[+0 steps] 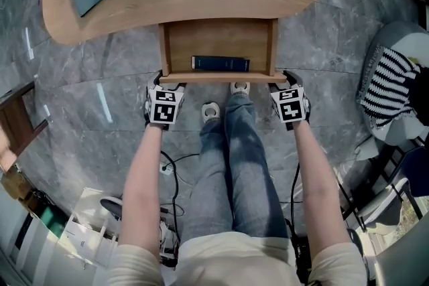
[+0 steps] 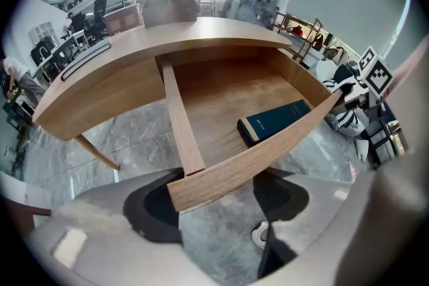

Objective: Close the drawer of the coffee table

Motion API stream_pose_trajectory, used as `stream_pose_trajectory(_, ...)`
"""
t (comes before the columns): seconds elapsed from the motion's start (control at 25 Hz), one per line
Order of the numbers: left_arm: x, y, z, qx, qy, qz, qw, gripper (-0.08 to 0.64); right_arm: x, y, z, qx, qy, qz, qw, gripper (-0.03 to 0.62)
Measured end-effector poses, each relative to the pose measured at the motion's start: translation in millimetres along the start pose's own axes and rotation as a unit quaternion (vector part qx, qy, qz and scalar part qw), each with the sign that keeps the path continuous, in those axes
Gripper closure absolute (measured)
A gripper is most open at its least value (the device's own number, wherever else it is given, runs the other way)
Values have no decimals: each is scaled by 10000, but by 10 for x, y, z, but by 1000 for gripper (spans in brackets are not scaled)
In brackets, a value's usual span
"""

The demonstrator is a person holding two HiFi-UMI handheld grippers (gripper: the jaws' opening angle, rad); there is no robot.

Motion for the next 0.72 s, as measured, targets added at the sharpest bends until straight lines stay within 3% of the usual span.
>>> stream_pose_trajectory(0.28, -2, -9, -16, 65, 24, -22, 10000, 239, 19, -26, -14, -62, 15, -40, 10000, 367)
stream_pose_trajectory(0.72, 36, 29, 221, 114, -169, 33, 9998, 244, 64, -197, 265, -133, -103, -88, 9998, 365)
Point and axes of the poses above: the fingertips, and each gripper's own axes: x forward along the fingers, y to its left, z out of its top, the point moved 2 cm from there along -x, backward along the fingers, and after that the axes turned 11 degrees about -z, right-handed, at the moved point
